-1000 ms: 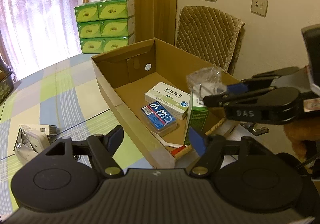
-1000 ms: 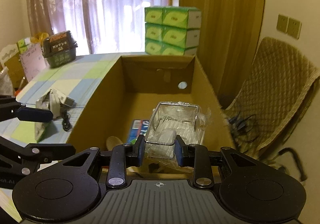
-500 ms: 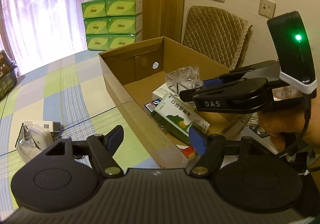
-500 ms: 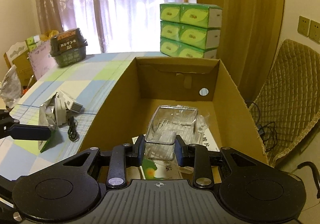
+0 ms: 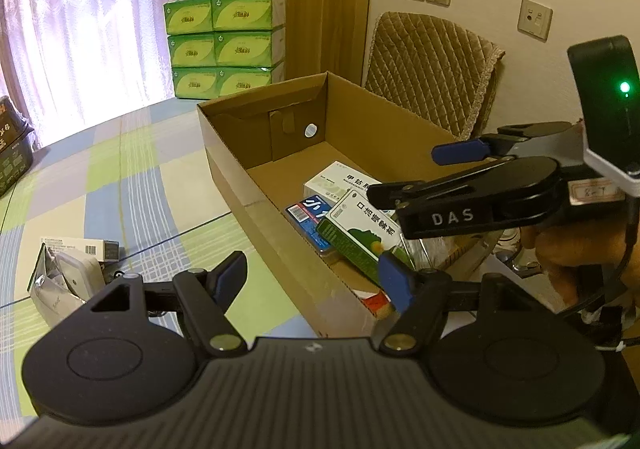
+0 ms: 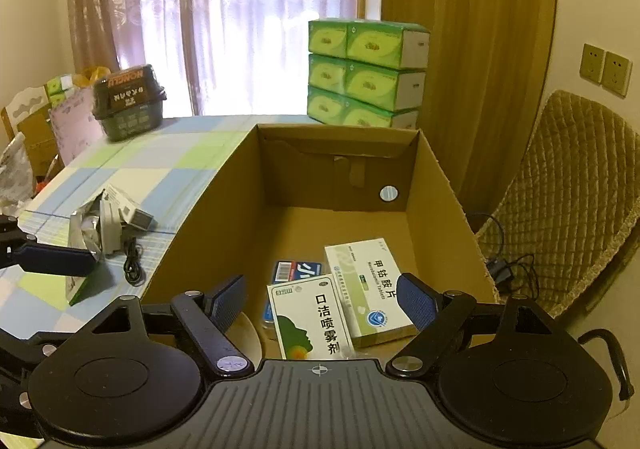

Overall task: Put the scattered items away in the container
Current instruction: 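Lower the clear wire rack into the cardboard box and open the right tool, then move both empty tools back toward the silver foil bag on the table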

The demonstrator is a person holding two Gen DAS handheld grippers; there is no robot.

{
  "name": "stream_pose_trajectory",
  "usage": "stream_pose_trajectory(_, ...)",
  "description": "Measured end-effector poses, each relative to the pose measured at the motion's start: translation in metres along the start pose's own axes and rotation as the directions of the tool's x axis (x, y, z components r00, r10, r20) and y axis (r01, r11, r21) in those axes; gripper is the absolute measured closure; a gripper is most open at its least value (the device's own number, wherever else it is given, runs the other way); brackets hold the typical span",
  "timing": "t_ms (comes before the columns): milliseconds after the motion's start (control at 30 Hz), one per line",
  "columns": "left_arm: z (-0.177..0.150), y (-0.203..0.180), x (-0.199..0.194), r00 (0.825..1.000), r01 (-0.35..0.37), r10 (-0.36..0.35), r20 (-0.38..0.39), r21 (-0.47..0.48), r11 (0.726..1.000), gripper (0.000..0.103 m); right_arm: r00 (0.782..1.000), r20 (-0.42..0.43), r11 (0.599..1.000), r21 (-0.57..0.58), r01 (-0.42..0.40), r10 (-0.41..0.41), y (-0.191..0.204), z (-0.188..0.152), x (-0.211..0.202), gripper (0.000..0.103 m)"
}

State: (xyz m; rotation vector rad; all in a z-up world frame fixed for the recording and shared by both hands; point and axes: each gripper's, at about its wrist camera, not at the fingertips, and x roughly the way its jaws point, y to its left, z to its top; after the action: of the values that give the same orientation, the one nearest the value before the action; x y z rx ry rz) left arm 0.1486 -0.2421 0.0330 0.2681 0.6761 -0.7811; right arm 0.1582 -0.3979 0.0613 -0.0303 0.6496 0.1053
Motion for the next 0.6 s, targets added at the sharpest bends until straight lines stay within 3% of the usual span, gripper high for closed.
stream_pose_trajectory(600,-0.026,0.012,-0.038,0.999,-0.054,0.054,0.006,-0.069,0.996,0.028,1.000,-0.009,1.000,-0.010,-0.004,0.004,0.022,-0.006,-0.036,0.016)
